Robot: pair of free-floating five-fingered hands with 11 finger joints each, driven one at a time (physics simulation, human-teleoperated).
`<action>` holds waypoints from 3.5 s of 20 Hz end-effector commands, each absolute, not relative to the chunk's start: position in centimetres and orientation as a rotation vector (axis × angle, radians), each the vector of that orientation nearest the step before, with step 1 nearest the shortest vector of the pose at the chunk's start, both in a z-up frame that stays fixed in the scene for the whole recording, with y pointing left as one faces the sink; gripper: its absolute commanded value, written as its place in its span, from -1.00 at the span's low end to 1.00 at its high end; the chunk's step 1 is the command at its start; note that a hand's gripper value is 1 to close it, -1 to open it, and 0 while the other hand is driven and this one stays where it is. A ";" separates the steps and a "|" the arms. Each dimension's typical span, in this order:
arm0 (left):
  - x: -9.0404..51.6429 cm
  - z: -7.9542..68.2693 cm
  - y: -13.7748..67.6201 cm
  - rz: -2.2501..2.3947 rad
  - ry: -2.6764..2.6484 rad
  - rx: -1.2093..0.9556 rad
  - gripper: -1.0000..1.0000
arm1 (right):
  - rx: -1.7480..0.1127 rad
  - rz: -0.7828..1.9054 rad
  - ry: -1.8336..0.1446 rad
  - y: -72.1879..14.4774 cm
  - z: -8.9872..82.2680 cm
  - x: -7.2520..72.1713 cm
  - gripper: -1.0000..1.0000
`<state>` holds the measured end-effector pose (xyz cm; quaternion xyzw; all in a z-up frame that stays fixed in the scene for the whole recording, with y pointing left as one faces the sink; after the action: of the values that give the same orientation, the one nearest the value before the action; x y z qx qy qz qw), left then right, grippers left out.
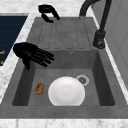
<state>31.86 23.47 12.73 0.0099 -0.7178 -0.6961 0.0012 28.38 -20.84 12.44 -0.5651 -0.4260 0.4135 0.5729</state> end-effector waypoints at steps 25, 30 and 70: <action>31.9 12.7 23.5 -2.185 -2.253 0.031 0.00 | -1.243 1.041 -1.204 -22.9 12.4 24.3 -1.00; 31.9 12.7 23.5 -2.185 -2.253 0.031 0.00 | -1.210 1.075 -1.190 -23.0 15.9 24.3 -1.00; 31.9 12.7 23.5 -2.185 -2.253 0.031 0.00 | -1.069 1.151 -1.055 -22.5 29.0 0.0 -1.00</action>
<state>31.86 23.47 12.73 0.0099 -0.7178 -0.6961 0.0012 -0.02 -22.49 28.89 -0.4580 -0.4523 0.4936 0.5849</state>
